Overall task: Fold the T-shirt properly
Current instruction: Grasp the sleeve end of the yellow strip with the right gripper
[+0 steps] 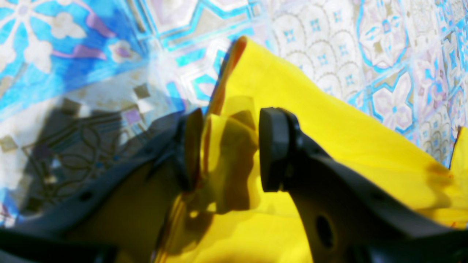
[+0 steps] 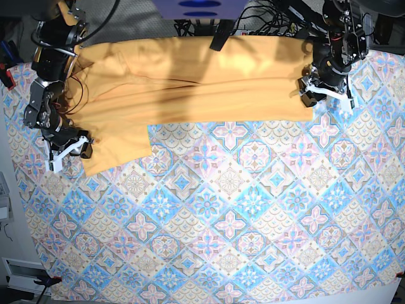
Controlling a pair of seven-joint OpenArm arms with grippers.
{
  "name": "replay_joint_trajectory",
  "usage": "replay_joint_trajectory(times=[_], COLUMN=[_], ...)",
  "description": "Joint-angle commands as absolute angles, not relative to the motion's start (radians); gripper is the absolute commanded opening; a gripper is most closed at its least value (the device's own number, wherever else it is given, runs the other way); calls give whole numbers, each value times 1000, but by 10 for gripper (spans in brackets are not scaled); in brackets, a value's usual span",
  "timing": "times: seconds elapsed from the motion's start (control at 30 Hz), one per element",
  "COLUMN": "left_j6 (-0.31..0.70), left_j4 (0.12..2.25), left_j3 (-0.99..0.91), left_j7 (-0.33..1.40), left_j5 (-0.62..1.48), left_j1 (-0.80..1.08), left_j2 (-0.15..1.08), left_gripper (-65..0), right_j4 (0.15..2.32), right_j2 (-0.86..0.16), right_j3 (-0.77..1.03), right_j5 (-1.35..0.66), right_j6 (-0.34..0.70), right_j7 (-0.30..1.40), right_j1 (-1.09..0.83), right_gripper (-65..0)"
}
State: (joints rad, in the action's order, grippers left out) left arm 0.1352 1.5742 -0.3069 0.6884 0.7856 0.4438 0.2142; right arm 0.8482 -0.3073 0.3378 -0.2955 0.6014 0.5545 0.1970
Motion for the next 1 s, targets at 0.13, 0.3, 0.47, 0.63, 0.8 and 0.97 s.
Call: replay_joint_trajectory(times=[0.13, 0.3, 0.47, 0.63, 0.8, 0.97], left_j6=[143, 143, 143, 143, 143, 143], left_j4=[1589, 1589, 1589, 1589, 1589, 1589], left_j3=[-311, -311, -311, -311, -311, -311], left_j7=[674, 674, 674, 674, 671, 671], left_j5=[794, 794, 794, 794, 794, 794], left_j1=[443, 443, 443, 443, 443, 443], left_j2=[225, 225, 225, 225, 225, 225], left_gripper=[-402, -402, -402, -402, -402, -402], right_j4=[860, 868, 1012, 1208, 1311, 1457], right_j2=[-323, -323, -323, -323, -323, -323], right_j3=[338, 338, 349, 412, 466, 486], right_j5=[-306, -306, -312, -403, -479, -495], right_j6=[610, 613, 661, 667, 668, 676], right_j7=[545, 572, 639, 754, 809, 840], right_j1=[222, 217, 179, 88, 16, -79], right_gripper=[-480, -649, -642, -642, -642, -642])
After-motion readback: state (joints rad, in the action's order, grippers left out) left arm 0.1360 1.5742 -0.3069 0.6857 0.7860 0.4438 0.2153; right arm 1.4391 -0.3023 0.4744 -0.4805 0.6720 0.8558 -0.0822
